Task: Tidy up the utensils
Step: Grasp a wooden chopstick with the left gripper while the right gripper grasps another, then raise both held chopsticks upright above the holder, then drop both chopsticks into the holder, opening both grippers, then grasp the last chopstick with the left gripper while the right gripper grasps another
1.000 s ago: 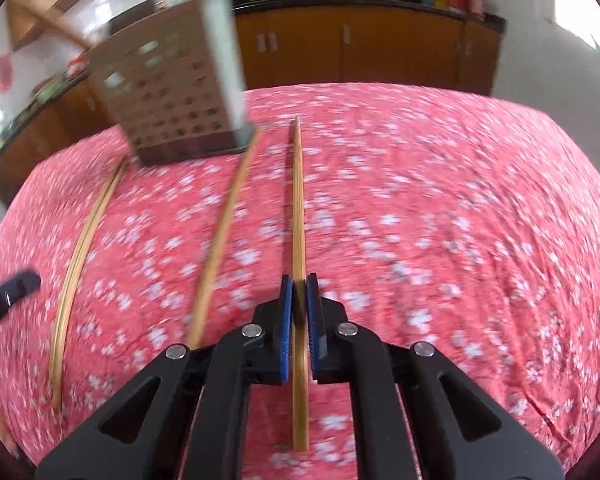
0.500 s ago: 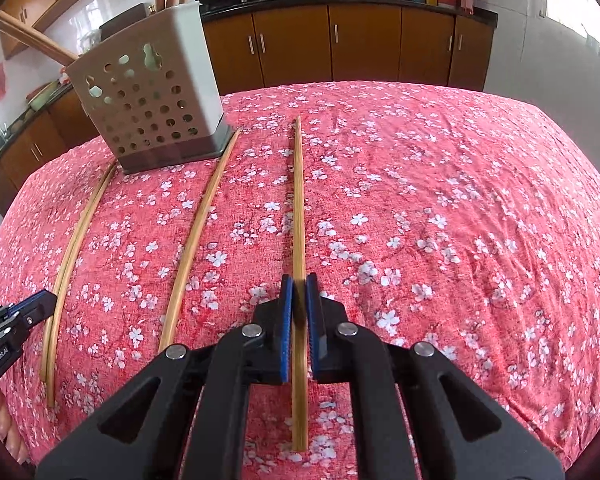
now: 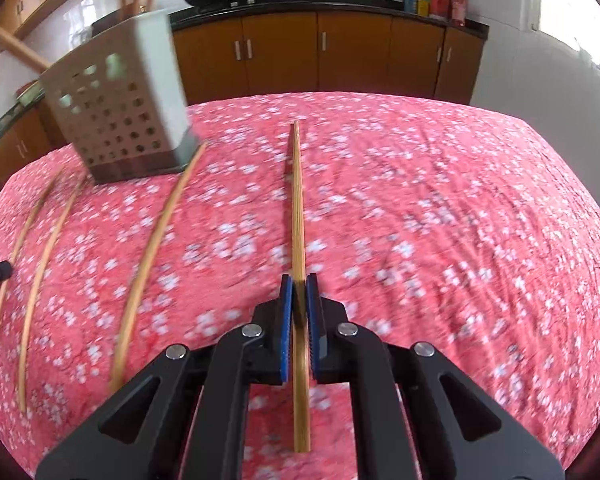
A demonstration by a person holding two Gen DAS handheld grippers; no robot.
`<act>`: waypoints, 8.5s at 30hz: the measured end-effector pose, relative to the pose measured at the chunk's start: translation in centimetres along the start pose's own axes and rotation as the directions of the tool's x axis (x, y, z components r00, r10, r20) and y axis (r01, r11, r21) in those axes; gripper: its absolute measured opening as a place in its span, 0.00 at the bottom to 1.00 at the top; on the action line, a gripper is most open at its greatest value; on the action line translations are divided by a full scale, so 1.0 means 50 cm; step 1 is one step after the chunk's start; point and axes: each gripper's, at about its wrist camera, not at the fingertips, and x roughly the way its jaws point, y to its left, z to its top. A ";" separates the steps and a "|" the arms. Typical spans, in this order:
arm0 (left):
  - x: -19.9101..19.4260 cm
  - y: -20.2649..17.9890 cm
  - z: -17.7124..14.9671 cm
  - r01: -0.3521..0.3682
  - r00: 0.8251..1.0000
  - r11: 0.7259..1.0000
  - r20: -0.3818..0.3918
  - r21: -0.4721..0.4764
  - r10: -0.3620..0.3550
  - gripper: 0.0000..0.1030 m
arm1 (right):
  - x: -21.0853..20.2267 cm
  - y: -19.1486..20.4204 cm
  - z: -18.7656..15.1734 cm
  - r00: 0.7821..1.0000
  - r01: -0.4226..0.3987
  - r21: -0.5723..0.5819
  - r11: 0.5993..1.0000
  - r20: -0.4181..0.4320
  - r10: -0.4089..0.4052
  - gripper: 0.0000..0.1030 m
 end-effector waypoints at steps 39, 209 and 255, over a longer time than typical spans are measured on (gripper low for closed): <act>-0.008 0.020 -0.010 0.034 0.998 0.999 0.049 -0.026 -0.033 0.11 | 0.009 -0.013 0.012 1.000 -0.007 0.016 1.000 -0.002 0.007 0.09; -0.041 -0.172 -0.088 0.059 0.998 0.989 0.008 0.135 -0.061 0.07 | -0.043 -0.006 -0.042 0.995 -0.101 0.130 0.986 -0.004 0.103 0.08; -0.003 0.004 -0.008 0.005 0.999 1.000 0.040 0.026 -0.006 0.17 | 0.011 0.026 0.002 0.998 -0.069 -0.002 0.998 -0.011 0.069 0.08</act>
